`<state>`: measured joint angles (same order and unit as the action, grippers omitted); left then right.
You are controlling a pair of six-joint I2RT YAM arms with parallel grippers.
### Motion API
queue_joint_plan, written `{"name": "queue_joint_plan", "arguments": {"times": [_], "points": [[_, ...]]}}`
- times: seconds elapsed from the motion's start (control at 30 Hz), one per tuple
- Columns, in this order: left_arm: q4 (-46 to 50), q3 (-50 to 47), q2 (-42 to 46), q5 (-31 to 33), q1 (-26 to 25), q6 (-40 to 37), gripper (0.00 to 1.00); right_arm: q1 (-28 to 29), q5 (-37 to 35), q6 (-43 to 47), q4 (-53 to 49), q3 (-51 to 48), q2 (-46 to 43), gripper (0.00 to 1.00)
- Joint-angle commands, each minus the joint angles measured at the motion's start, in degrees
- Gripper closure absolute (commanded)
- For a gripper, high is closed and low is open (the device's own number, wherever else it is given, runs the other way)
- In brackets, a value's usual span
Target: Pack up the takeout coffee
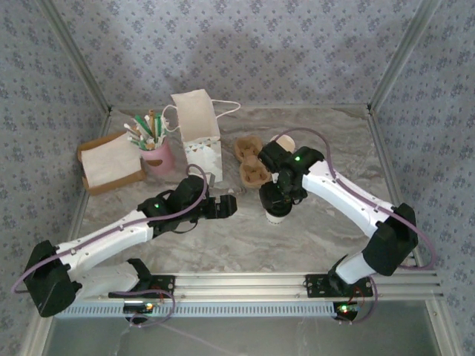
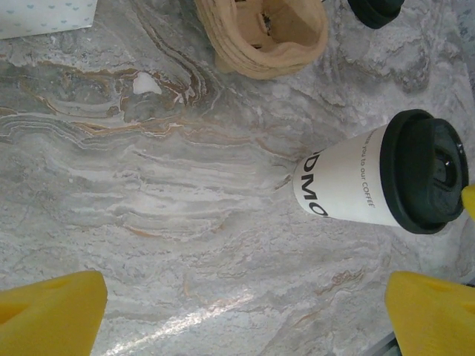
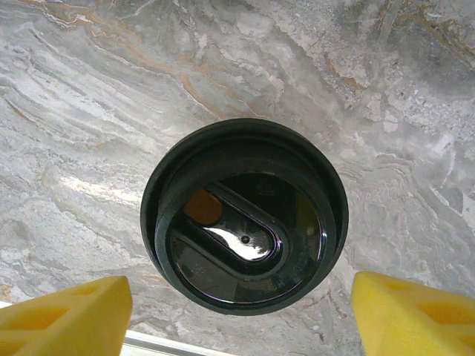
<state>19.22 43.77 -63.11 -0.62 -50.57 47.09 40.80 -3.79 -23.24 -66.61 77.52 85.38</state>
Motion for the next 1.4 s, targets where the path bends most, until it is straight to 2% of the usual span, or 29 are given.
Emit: {"name": "queue_joint_plan", "arguments": {"times": [0.0,0.13,0.23,0.37,0.77,1.17,1.37], "points": [[-1.97,1.82,-1.06,-1.41,0.22,-0.72,0.10,-0.71,0.54,-0.62,-0.28,0.80,-0.42,0.26],[-2.95,3.27,-3.72,-3.38,0.21,-0.97,0.25,-1.33,0.90,-0.31,0.56,0.01,0.57,0.34],[-3.79,4.49,-6.10,-4.56,-0.05,-1.13,0.37,-1.50,0.80,-0.22,0.91,-0.75,1.19,0.35],[-4.41,6.10,-8.60,-4.74,-1.11,-1.39,0.44,-1.65,1.45,-0.09,1.80,-1.91,1.86,0.35],[-7.75,8.24,-15.16,-6.27,-2.85,-0.96,0.46,-1.96,1.64,-0.23,2.89,-6.49,2.27,0.36],[-8.67,10.70,-19.04,-7.17,-3.84,-1.42,0.46,-2.35,2.18,0.16,1.81,-3.78,0.12,0.35],[-9.53,10.55,-20.04,-7.37,-4.10,-1.06,0.46,-2.49,3.19,0.35,3.70,-6.43,2.10,0.34]]}}
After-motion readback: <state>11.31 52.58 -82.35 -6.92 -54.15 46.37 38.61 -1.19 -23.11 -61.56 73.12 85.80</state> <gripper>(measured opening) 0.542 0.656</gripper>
